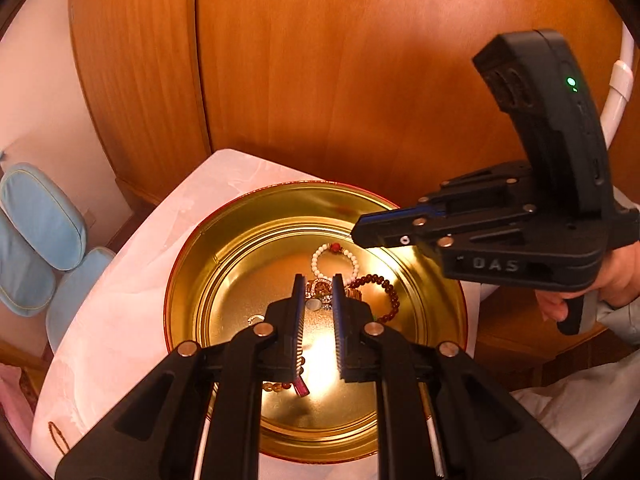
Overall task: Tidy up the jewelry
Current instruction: 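Carry the earring in the left tool over the tin while the right tool carries its earring, then open the left tool to drop its earring in the tin while the right tool drops its earring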
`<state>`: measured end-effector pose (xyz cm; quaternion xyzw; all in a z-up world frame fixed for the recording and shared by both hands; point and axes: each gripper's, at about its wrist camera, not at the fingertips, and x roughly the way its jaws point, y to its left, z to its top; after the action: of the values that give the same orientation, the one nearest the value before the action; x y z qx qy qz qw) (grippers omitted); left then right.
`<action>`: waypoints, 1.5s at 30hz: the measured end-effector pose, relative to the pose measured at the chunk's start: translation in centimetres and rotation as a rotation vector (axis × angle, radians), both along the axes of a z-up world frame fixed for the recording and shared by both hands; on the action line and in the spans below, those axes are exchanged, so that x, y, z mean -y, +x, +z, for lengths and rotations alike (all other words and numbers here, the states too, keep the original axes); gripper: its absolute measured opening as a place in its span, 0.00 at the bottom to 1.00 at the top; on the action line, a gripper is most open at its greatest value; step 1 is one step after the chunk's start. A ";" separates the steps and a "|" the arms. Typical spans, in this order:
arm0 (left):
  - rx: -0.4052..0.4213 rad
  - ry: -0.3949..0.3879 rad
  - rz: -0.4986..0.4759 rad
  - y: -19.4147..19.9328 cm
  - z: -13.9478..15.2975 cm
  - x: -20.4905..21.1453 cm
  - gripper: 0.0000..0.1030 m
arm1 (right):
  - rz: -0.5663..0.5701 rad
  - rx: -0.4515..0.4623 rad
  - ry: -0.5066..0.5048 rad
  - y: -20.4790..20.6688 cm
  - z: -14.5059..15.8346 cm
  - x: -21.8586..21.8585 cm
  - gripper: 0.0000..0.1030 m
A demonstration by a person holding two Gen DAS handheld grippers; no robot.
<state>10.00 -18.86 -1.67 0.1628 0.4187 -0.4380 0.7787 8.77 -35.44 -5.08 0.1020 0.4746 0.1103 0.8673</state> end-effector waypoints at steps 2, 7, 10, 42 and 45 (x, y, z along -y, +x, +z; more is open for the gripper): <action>-0.032 0.074 0.017 0.9 -1.0 0.8 0.13 | 0.001 -0.086 -0.012 1.4 -0.9 0.0 0.06; -0.114 0.227 0.063 2.9 -3.7 1.2 0.13 | 0.046 -0.173 -0.064 2.8 -2.2 -1.1 0.06; -0.150 0.213 0.088 3.5 -4.1 0.8 0.13 | 0.057 -0.176 -0.062 2.5 -2.5 -1.4 0.06; -0.085 0.333 0.080 2.4 -5.8 1.6 0.76 | -0.032 -0.123 -0.141 2.8 -3.1 -0.7 0.80; -0.084 0.338 0.076 2.2 -5.8 1.6 0.76 | -0.029 -0.129 -0.140 2.5 -3.1 -0.8 0.80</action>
<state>12.23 -20.48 -7.45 0.2571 0.5245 -0.3380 0.7379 11.25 -34.67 -8.20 0.0548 0.5345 0.0572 0.8415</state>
